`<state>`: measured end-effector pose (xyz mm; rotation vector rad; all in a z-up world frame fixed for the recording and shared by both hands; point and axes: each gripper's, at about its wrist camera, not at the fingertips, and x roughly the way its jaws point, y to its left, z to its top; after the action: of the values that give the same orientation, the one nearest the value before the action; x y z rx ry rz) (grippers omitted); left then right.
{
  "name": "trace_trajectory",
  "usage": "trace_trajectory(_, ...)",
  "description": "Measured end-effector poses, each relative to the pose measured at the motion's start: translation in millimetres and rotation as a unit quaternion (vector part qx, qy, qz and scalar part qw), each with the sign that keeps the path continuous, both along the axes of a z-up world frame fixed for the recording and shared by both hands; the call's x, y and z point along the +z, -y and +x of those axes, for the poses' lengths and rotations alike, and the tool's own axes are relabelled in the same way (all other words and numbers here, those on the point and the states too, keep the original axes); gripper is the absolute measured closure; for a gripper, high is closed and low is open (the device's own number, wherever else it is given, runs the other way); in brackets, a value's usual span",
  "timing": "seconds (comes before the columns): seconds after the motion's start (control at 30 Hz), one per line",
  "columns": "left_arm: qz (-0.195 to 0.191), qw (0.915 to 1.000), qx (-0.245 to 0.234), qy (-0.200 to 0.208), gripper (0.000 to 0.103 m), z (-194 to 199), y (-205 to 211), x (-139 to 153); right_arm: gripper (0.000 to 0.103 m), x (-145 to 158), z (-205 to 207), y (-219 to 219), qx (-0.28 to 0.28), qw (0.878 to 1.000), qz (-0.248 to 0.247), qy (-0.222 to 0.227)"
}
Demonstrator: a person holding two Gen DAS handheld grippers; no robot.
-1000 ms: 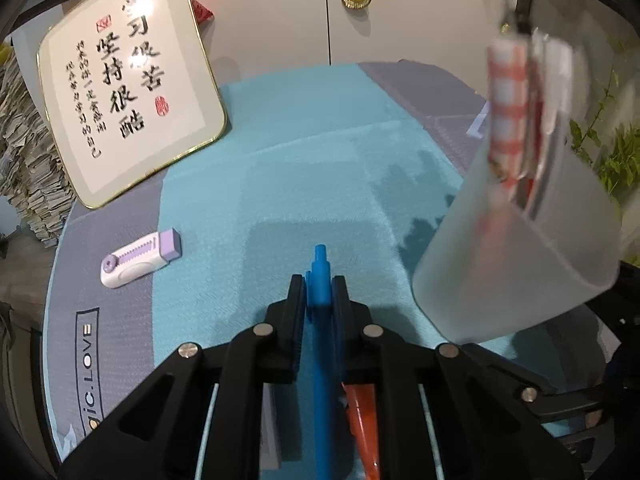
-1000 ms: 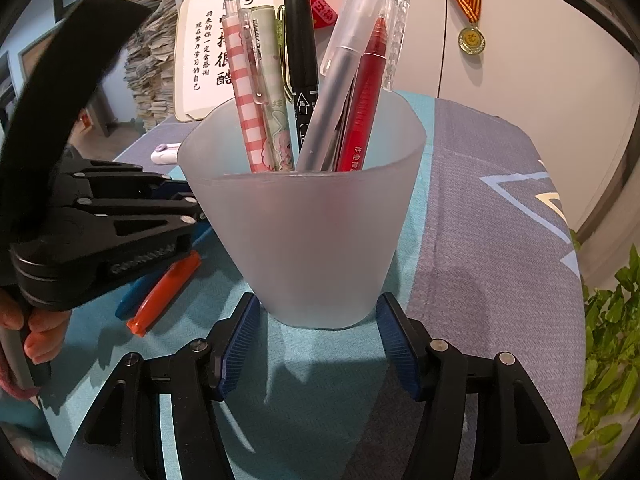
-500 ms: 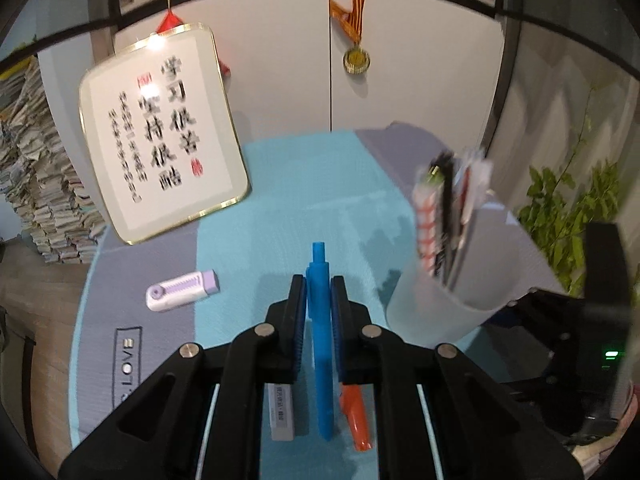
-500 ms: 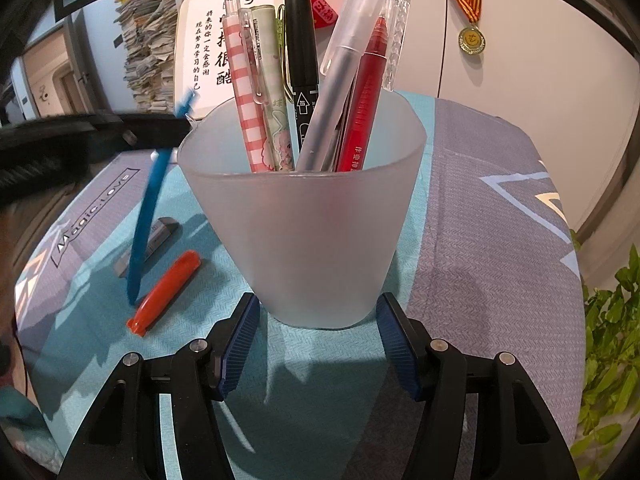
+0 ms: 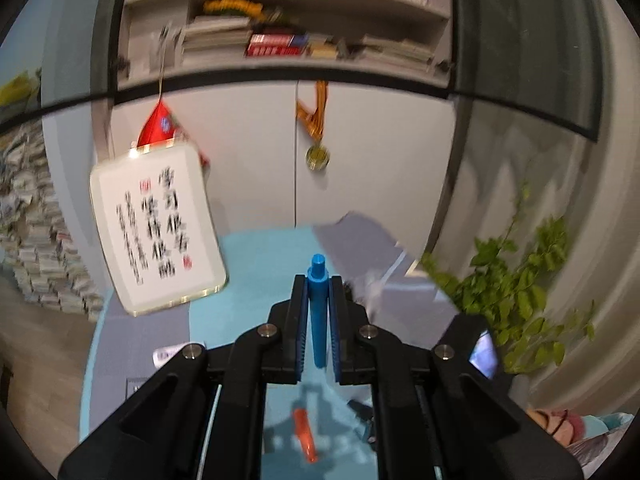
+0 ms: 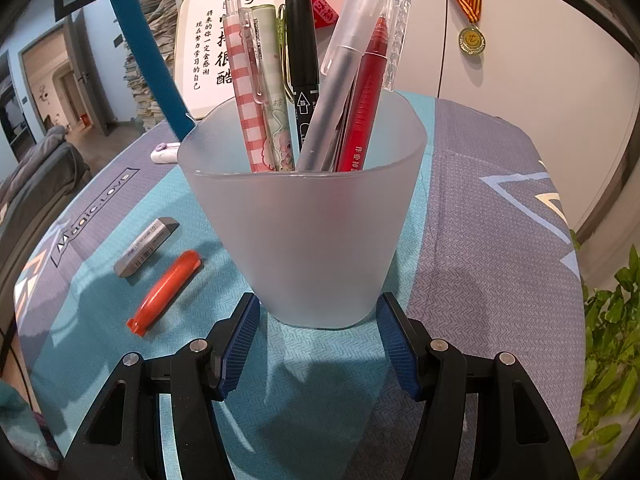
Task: Organize stationery
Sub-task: 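Lift the blue pen, lower it into the frosted cup, open left gripper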
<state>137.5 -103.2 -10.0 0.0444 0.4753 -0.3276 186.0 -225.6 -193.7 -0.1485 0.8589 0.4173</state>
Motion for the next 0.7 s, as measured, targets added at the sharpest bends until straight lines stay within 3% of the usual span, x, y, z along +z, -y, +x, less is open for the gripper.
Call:
trace_trajectory(0.13,-0.012,0.9995,-0.017,0.024,0.095,-13,3,17,0.041,0,0,0,0.000,1.000,0.000,0.000)
trace_trajectory(0.3,-0.038,0.9980,-0.045,0.021,0.095,-15,11,23,0.041,0,-3,-2,0.000,1.000,-0.001,0.000)
trace_trajectory(0.7,-0.037,0.9968,-0.060,-0.039,0.095,12,39,-7,0.041,0,-3,-2,0.000,1.000,-0.001,0.000)
